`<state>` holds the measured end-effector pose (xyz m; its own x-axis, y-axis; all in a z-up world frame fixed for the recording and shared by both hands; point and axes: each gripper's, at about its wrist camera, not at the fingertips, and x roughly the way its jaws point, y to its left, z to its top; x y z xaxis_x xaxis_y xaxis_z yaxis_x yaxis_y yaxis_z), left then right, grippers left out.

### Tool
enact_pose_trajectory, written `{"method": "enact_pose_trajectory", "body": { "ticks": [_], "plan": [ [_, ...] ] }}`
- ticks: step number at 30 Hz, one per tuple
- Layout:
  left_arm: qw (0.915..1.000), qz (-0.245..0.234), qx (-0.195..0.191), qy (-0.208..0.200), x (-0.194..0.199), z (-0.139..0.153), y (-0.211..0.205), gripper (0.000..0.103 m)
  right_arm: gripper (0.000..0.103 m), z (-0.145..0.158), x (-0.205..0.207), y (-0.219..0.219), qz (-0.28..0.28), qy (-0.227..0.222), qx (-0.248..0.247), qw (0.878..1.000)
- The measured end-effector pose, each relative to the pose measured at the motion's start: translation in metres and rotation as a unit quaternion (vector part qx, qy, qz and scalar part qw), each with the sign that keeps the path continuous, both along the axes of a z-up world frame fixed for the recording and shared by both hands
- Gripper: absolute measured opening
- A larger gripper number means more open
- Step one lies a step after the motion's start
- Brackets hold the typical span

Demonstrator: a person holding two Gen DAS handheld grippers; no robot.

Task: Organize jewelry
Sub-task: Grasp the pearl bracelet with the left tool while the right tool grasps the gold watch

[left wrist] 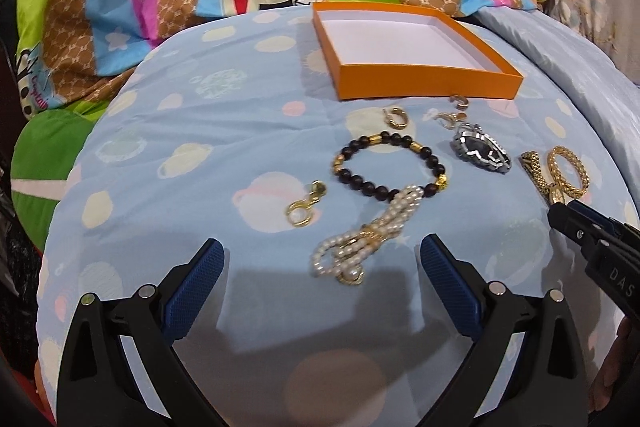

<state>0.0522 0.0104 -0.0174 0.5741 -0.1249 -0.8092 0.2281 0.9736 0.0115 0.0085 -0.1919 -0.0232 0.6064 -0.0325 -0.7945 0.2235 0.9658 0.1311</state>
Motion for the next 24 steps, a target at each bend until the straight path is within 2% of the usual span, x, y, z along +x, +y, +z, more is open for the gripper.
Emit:
{"method": "enact_pose_trajectory", "body": {
  "ticks": [9,11,17,20,21,24],
  "plan": [
    [0.9999,-0.005,-0.009,0.009,0.006,-0.006,-0.004,0.096,0.028,-0.002,0.013,0.000,0.001,-0.013,-0.017,1.000],
    [0.9999,-0.006,-0.013,0.010,0.006,-0.006,-0.003,0.096,0.023,-0.001,0.016,0.000,0.004,-0.016,-0.019,1.000],
    [0.9995,-0.017,-0.027,0.005,0.005,-0.005,-0.005,0.088,0.023,0.002,0.009,0.002,0.011,-0.024,-0.007,1.000],
    [0.9987,-0.027,-0.044,0.003,0.005,-0.002,-0.006,0.076,0.023,0.003,0.005,0.003,0.012,-0.022,-0.002,1.000],
    [0.9984,-0.030,-0.047,0.002,0.005,-0.001,-0.006,0.069,0.023,0.003,0.004,0.003,0.012,-0.020,0.001,1.000],
    [0.9978,-0.037,-0.054,0.003,0.004,0.000,-0.008,0.062,0.023,0.004,0.002,0.003,0.012,-0.022,0.006,1.000]
  ]
}}
